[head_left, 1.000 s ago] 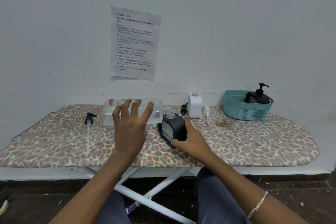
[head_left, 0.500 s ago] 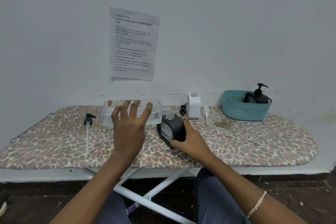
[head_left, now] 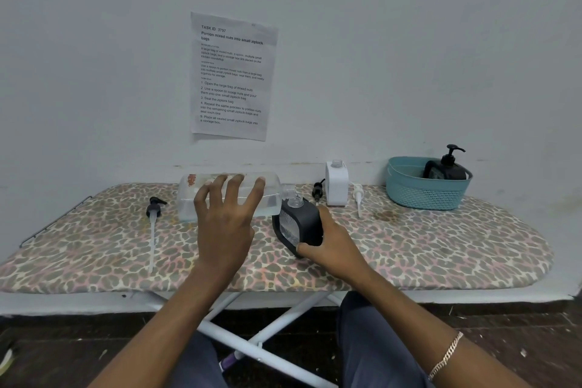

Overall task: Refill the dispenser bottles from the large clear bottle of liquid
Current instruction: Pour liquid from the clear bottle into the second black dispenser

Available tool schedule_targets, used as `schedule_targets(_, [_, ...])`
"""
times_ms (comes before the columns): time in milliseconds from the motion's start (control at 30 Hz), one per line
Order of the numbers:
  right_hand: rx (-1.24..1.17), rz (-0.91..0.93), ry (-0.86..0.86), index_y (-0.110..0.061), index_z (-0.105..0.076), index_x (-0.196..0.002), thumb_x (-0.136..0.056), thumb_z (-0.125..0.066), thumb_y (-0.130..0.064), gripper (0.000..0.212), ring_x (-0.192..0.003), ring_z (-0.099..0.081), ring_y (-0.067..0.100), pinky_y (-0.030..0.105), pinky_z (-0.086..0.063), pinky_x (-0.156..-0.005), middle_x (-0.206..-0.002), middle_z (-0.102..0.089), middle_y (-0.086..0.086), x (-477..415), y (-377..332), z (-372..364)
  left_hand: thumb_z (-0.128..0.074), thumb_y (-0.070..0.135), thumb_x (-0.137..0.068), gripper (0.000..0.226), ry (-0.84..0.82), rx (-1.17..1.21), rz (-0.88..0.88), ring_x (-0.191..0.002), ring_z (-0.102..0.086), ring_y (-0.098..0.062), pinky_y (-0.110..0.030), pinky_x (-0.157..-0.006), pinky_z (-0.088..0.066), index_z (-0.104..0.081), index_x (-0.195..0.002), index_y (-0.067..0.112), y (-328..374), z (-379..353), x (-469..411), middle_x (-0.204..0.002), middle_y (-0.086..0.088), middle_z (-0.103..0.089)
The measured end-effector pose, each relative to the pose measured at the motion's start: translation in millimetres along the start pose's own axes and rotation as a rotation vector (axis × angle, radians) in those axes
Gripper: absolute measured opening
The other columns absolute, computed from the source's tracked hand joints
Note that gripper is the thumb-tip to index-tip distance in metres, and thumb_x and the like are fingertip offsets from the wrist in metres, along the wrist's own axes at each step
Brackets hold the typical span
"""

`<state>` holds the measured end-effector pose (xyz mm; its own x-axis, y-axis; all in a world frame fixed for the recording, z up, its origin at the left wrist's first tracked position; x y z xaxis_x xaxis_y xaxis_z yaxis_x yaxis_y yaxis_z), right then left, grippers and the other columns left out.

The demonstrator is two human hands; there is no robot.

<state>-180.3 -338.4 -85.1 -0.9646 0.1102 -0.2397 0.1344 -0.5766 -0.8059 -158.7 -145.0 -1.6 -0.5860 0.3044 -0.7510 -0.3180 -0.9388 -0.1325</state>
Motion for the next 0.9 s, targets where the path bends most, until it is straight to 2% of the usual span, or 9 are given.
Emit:
schedule_targets(300, [0.002,-0.006,0.0,-0.034,-0.043,-0.142,-0.083,-0.079,-0.026,0.07,-0.094,-0.064,-0.003,0.006,-0.049,-0.065,-0.114,-0.067,-0.014,-1.4,2.2,-1.2,-0.061,-0.014,-0.064,0.083,0.006,0.002,-0.003,-0.13,-0.054,-0.042,-0.055,-0.106,-0.032,-0.064,-0.139,0.022,-0.2,-0.4,0.1,-0.135,-0.015,-0.062])
schedule_targets(900, [-0.003,0.0,-0.003,-0.034,-0.043,-0.141,-0.084,-0.079,-0.025,0.068,-0.094,-0.062,-0.007,0.006,-0.048,-0.067,-0.113,-0.066,-0.017,-1.5,1.8,-0.8,-0.062,-0.013,-0.064,0.083,0.0,-0.006,-0.009,-0.131,-0.054,-0.042,-0.055,-0.106,-0.031,-0.064,-0.14,0.021,-0.1,-0.4,-0.5,-0.136,-0.016,-0.062])
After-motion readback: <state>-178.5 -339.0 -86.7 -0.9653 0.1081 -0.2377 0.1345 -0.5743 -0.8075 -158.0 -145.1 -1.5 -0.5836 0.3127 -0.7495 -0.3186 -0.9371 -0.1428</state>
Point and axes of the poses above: each hand's wrist, its own x-axis away from the middle knuckle, its own z-axis out of the back of the hand, y = z × x, the point moved 9 cm from there along -x, towards the middle knuckle
